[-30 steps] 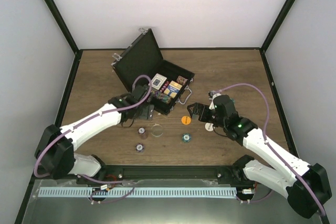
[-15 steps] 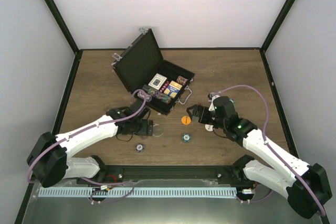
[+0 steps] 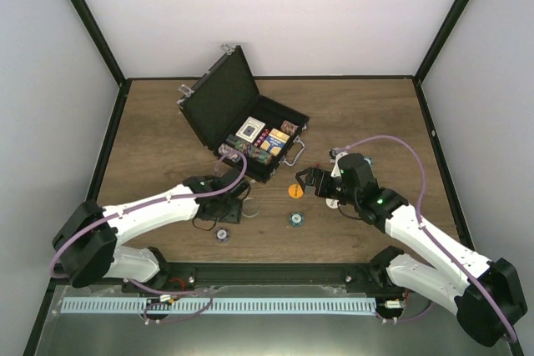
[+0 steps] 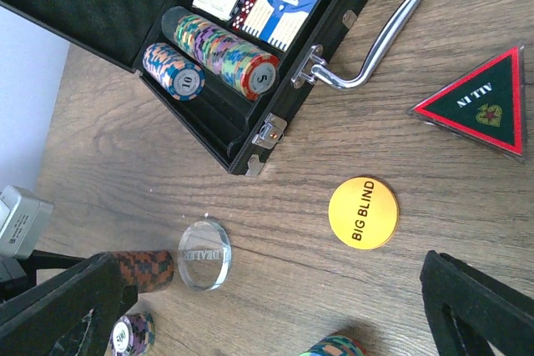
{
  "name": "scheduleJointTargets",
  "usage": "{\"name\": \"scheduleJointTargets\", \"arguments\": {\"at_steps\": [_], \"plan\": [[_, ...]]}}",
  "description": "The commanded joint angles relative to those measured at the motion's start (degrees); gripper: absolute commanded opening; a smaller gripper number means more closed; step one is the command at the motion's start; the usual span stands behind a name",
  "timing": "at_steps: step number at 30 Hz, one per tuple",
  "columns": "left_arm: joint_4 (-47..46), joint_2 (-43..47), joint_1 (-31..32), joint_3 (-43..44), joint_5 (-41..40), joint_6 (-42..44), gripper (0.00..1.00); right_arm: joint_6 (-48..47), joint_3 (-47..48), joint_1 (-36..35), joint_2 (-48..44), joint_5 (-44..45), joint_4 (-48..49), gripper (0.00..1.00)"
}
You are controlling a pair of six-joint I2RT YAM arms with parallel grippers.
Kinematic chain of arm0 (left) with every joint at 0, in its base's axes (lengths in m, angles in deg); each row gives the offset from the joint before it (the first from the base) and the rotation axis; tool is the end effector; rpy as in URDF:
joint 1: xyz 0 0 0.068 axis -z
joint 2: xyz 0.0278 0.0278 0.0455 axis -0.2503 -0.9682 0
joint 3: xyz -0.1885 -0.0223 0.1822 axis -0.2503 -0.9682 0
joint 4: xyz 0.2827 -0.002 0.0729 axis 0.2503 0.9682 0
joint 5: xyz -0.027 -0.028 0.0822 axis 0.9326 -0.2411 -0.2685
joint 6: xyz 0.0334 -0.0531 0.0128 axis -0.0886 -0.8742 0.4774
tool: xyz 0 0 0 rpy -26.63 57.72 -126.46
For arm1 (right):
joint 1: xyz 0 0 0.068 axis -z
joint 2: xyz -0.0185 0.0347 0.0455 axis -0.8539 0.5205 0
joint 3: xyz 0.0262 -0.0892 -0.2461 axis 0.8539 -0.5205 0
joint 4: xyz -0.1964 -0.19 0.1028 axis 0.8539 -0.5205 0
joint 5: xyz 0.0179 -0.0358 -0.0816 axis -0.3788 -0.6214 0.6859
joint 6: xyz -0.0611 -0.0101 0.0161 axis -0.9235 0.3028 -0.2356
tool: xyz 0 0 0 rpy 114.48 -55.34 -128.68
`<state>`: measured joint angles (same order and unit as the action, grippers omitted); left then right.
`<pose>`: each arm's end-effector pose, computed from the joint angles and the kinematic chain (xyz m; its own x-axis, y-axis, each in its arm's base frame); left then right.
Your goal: Pack up texas hold em set
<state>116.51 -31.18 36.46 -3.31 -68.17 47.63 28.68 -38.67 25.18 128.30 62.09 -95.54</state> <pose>0.1684 -0.1967 0.1460 -0.9522 0.1550 -0.2633 0.1737 0.9836 -0.0489 0.2011 0.1422 0.2027 -0.7970 0.2594 -0.5454 -0.1621 0.7780 0.6070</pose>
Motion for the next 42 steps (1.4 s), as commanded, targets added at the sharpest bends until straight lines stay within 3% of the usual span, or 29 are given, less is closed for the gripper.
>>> {"name": "scheduleJointTargets", "arguments": {"at_steps": [1,5,29,37,42], "plan": [[0.74,-0.3,0.54,1.67,-3.35,-1.22,0.62,0.22,0.43,0.14,0.18,-0.87,0.42,1.0],[0.28,-0.55,0.52,1.87,-4.44,-1.06,0.56,0.23,0.41,0.15,0.09,-1.05,0.42,1.0],[-1.96,-2.49,0.54,1.6,-4.12,-1.08,0.51,0.49,0.16,0.1,-0.35,-1.47,-0.18,1.0],[-2.26,-2.45,0.52,1.64,-3.7,-0.78,0.38,0.75,0.23,0.15,-0.44,-1.59,-0.37,1.0],[-2.88,-1.24,0.5,2.25,-4.65,0.08,0.35,1.09,0.29,0.13,-0.44,-1.44,-0.58,1.0]]}}
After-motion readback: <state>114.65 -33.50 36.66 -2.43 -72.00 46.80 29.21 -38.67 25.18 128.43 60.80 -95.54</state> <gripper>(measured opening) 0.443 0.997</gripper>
